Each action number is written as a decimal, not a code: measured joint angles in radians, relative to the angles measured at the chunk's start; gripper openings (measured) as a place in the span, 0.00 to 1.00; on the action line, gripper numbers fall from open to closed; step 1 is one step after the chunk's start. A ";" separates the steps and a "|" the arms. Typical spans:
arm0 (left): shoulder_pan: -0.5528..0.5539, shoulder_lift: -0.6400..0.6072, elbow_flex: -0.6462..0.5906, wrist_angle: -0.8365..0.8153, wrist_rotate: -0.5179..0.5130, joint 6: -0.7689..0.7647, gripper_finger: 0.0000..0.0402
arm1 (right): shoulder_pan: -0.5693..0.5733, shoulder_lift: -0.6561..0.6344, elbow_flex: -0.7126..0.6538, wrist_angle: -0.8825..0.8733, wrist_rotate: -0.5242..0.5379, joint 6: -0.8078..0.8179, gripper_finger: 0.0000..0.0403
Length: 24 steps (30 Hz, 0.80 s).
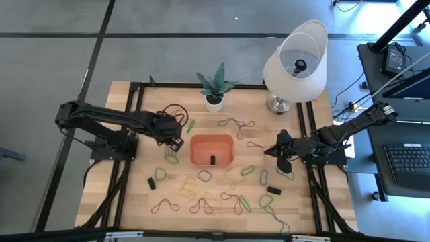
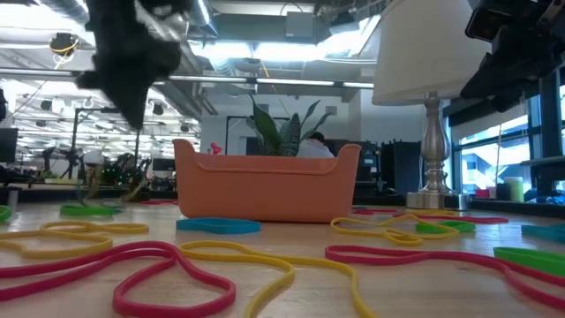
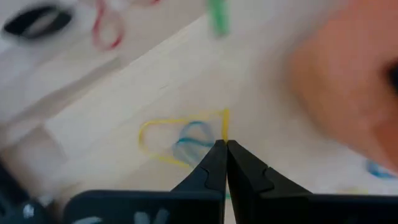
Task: Pick and place rubber bands into bin
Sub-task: Put the yellow rubber band into the orange bin
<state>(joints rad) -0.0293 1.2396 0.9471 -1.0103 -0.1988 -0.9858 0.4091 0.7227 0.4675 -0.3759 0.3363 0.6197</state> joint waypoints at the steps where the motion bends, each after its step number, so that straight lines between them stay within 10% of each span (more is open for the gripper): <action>1: -0.010 -0.001 0.025 -0.001 -0.008 0.021 0.01 | 0.000 0.000 0.000 0.000 0.000 -0.002 0.04; 24: -0.113 0.151 0.307 0.370 -0.142 0.406 0.01 | 0.000 0.003 0.000 -0.001 0.000 -0.079 0.04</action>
<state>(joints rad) -0.1425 1.3904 1.2536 -0.6400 -0.3407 -0.5802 0.4091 0.7261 0.4675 -0.3767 0.3363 0.5407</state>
